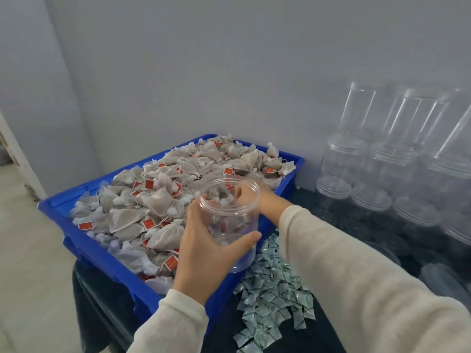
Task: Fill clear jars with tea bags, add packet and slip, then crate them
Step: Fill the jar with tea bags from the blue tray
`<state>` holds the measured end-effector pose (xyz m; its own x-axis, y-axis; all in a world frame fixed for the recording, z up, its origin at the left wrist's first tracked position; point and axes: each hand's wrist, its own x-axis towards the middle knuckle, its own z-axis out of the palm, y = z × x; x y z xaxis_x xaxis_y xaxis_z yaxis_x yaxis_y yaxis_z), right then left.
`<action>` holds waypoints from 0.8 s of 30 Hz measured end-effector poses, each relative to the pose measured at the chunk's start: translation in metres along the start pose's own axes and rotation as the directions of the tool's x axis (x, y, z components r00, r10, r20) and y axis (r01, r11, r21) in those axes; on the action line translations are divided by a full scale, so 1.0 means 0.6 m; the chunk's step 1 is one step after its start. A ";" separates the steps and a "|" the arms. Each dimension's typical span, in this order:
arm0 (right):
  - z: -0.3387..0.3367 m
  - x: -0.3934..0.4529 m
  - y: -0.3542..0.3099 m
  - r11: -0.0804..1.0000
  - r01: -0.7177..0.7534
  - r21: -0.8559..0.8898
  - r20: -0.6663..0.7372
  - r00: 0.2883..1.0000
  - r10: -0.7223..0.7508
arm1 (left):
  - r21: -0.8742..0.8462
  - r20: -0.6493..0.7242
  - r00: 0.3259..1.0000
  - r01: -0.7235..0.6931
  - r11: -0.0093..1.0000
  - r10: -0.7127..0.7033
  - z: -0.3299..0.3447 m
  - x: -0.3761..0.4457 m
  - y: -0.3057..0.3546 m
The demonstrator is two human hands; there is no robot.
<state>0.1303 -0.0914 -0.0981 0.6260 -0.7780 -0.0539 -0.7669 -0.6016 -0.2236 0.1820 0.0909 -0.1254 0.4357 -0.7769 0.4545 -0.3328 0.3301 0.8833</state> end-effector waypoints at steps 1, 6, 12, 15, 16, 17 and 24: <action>-0.018 -0.003 0.005 0.998 0.004 0.064 -0.050 0.999 -0.001 | 0.001 0.006 1.000 -0.001 1.000 0.001 0.000 0.000 0.000; -0.107 -0.062 0.017 0.888 0.142 0.438 -0.283 0.959 -0.014 | 0.014 0.010 1.000 0.013 1.000 -0.013 -0.001 0.000 0.001; -0.203 -0.132 -0.010 0.621 0.261 0.739 -0.341 0.940 0.011 | 0.050 0.005 1.000 0.026 0.998 -0.027 0.001 -0.001 -0.001; -0.226 -0.160 -0.027 0.503 0.320 0.803 -0.354 0.935 -0.028 | 0.073 -0.004 1.000 0.022 0.997 -0.022 0.003 -0.001 0.000; -0.228 -0.168 -0.032 0.495 0.330 0.804 -0.350 0.935 -0.055 | 0.082 -0.006 1.000 0.020 0.996 -0.019 0.004 -0.001 0.001; -0.227 -0.175 -0.036 0.494 0.334 0.803 -0.337 0.938 -0.087 | 0.097 -0.005 1.000 0.014 0.995 -0.013 0.006 -0.001 0.002; -0.182 -0.196 -0.035 0.817 0.296 0.495 -0.184 0.954 -0.234 | 0.239 0.003 1.000 0.004 0.971 -0.005 0.020 0.001 0.009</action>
<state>0.0575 -0.0073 0.0194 0.7512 -0.6349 0.1804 -0.3706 -0.6319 -0.6807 0.1706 0.0859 -0.1218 0.4349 -0.7799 0.4500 -0.5212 0.1895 0.8321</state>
